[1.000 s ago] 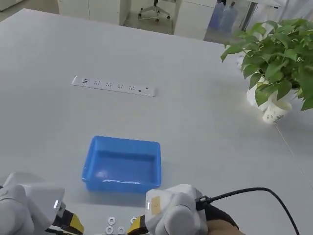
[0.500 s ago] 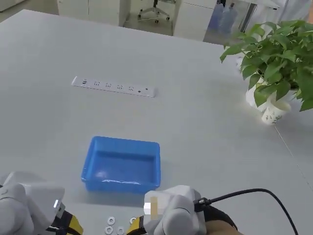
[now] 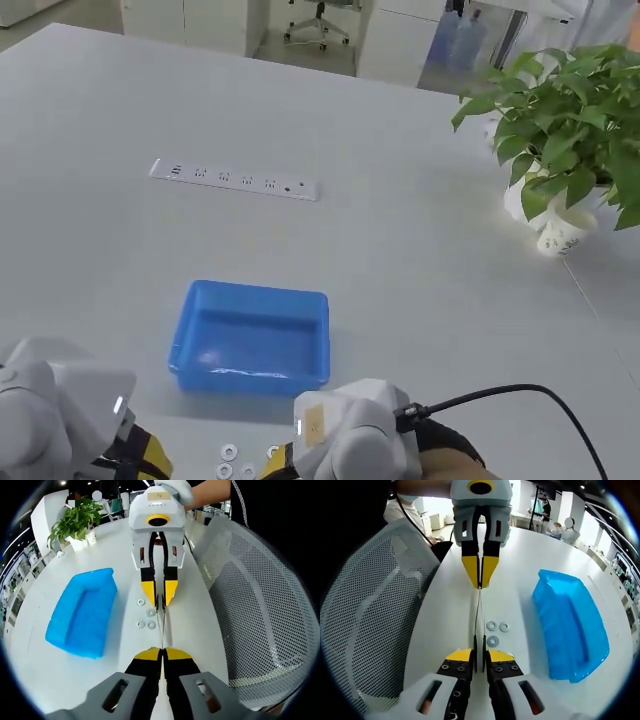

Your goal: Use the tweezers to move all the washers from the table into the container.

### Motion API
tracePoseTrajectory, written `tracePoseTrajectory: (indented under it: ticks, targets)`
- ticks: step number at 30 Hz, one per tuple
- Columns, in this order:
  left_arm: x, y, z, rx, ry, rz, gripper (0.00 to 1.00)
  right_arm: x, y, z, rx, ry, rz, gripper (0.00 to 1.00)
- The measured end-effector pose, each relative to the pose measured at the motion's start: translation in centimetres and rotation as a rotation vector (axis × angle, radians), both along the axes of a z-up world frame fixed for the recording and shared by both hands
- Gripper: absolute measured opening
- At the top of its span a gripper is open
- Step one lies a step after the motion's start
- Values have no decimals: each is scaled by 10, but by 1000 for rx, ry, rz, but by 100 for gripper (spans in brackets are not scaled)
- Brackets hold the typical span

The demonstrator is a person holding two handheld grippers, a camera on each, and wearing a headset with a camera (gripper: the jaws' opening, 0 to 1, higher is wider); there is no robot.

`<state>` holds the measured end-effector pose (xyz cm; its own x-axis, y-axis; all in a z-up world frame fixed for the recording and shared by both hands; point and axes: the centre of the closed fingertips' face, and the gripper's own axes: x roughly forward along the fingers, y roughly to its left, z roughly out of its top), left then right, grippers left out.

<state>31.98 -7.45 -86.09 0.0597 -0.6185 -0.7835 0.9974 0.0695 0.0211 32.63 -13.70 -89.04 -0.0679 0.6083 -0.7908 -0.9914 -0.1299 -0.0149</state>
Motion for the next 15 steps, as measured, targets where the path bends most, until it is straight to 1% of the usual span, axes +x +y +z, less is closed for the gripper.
tracePoseTrajectory:
  ticks: [5,11,15]
  targets:
    - [0,-3,13,-22,1,7,5,-1,1,0,1,1,2,12]
    - [2,-9,28,-44,-14,3,5,-1,2,1,6,2,1,12]
    - [3,-14,35,-54,-22,-9,5,-1,2,1,7,1,1,12]
